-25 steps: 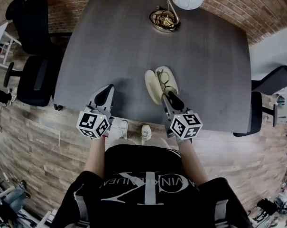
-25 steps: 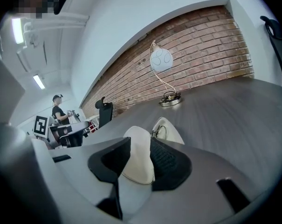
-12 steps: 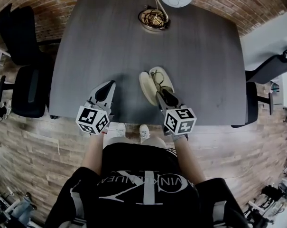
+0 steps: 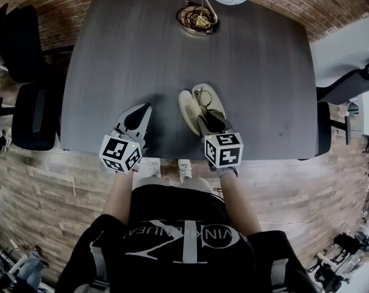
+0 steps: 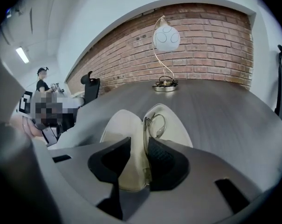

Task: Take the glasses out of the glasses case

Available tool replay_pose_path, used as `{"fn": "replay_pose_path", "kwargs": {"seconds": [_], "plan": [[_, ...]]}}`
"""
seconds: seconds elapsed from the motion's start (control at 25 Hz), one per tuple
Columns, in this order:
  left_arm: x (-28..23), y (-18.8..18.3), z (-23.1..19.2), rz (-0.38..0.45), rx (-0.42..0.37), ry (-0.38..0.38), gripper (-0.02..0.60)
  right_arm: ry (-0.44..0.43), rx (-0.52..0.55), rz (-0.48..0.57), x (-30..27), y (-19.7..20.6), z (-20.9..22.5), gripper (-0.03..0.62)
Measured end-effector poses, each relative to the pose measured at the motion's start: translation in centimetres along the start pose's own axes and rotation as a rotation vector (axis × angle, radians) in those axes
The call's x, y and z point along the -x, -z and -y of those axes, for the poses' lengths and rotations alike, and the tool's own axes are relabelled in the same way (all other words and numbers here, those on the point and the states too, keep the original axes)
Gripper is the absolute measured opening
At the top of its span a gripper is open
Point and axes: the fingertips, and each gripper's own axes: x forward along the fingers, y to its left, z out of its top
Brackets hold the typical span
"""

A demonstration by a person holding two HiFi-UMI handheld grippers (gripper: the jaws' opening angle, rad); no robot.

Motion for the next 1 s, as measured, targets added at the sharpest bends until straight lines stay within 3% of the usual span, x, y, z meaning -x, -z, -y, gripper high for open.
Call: {"fn": "replay_pose_path", "kwargs": {"seconds": [0.24,0.44,0.6,1.0], "plan": [[0.5,0.6,-0.4,-0.006,0.011,-0.01,0.015,0.069,0.095,-0.053,-0.9,0.3,0.3,0.117],[0.8,1.0,-0.5,-0.012,0.021,-0.017,0.015,0.107,0.082,-0.075,-1.2,0.5,1.3,0.115],[0.9,1.4,-0.6,-0.015,0.028,-0.018,0.015,0.147,0.131,-0.097,-1.4,0.3,2.1,0.091],[0.4,2.1,0.2,-0.02,0.04,-0.005,0.015,0.131,0.217,-0.169,-1.9,0.8,2.4,0.086]]}}
